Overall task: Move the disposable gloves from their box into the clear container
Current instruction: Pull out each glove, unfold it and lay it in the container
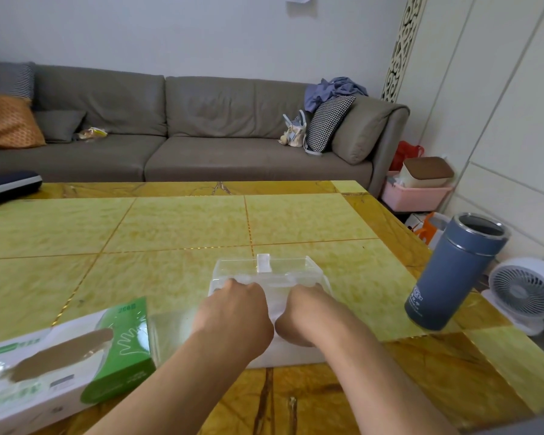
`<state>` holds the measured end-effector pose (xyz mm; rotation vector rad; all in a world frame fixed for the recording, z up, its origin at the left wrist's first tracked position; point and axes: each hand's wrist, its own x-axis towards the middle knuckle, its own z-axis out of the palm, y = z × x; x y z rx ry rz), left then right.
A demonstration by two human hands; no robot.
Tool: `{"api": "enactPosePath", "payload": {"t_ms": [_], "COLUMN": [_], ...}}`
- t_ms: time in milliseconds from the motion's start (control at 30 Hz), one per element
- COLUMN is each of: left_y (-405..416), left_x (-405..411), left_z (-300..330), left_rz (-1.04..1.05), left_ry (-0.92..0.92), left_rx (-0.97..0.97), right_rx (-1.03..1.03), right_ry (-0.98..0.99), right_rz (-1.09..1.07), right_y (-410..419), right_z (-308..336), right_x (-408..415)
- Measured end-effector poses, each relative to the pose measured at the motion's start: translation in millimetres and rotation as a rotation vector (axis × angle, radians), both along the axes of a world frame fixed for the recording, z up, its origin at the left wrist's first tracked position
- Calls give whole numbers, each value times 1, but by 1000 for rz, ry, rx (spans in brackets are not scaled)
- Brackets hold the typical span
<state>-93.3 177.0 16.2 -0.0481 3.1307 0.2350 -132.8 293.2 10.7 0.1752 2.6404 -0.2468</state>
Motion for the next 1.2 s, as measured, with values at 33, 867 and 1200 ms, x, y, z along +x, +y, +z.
{"api": "enactPosePath", "payload": {"t_ms": [33, 867, 1200], "left_y": [0, -36, -180], "left_x": [-2, 20, 84], "left_z": [-1, 33, 4], "left_rz": [11, -194, 113], "left_ry": [-45, 84, -164], "left_rx": [11, 111, -110], "right_rx": [2, -22, -264], "right_ry": [-3, 370, 800], "right_rz": [0, 156, 444], "right_y": [0, 1, -53], "right_z": [0, 32, 29], "right_x": [0, 28, 60]}}
